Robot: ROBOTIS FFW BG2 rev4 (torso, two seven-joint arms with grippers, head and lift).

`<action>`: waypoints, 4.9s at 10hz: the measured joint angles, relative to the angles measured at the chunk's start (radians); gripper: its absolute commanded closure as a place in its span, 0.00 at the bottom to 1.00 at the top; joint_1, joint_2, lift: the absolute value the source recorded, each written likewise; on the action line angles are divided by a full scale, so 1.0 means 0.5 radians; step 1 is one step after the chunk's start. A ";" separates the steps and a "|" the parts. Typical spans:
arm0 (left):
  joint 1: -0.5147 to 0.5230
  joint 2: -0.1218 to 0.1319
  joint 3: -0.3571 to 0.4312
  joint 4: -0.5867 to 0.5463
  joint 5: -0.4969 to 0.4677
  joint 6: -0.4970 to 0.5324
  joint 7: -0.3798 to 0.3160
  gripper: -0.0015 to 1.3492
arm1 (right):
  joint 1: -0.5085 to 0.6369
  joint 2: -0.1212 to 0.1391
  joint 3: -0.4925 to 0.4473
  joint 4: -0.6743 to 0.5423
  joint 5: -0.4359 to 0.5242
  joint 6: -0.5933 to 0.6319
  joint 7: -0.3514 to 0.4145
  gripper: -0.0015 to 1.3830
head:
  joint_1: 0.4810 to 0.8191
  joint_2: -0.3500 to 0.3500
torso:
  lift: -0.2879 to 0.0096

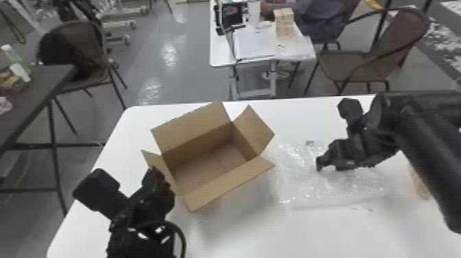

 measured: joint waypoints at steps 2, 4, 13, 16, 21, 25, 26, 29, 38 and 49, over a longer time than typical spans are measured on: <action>0.013 0.005 0.003 0.000 0.002 -0.016 0.001 0.90 | 0.048 0.004 -0.052 -0.181 -0.055 0.023 0.022 0.75 | 0.63 0.75 | 0.63; 0.026 0.016 0.002 0.000 0.006 -0.033 0.004 0.90 | 0.145 -0.016 -0.111 -0.430 -0.183 0.050 0.034 0.75 | 0.63 0.77 | 0.63; 0.031 0.022 0.000 -0.003 -0.002 -0.028 0.007 0.90 | 0.036 -0.047 -0.119 -0.585 -0.673 0.382 -0.536 0.12 | 0.63 0.78 | 0.63; 0.020 0.022 -0.004 -0.003 -0.004 -0.012 0.007 0.90 | -0.199 0.009 0.009 -0.252 -0.043 0.534 -0.624 0.12 | 0.63 0.66 | 0.63; 0.016 0.045 -0.012 -0.003 0.002 -0.030 0.007 0.90 | -0.202 0.010 -0.010 0.009 0.085 0.350 -0.513 0.12 | 0.63 0.64 | 0.63; 0.006 0.050 -0.019 0.000 0.003 -0.033 0.010 0.90 | -0.182 0.010 -0.007 0.158 0.107 0.132 -0.257 0.12 | 0.63 0.67 | 0.63; 0.004 0.049 -0.020 0.000 0.001 -0.031 0.010 0.90 | -0.184 0.010 -0.007 0.198 0.124 0.097 -0.195 0.13 | 0.63 0.67 | 0.63; -0.012 0.046 -0.033 0.011 0.000 -0.032 0.010 0.90 | -0.204 0.010 -0.007 0.365 0.307 -0.111 0.156 0.57 | 0.63 0.68 | 0.63; 0.026 0.046 -0.026 0.012 0.002 -0.071 0.010 0.90 | 0.130 0.012 -0.169 -0.209 -0.120 -0.227 0.141 0.77 | 0.63 0.77 | 0.63; -0.003 0.040 0.001 0.033 -0.105 -0.124 -0.066 0.90 | 1.173 -0.161 -0.358 -2.194 -0.858 -0.867 -0.579 0.12 | 0.63 0.66 | 0.63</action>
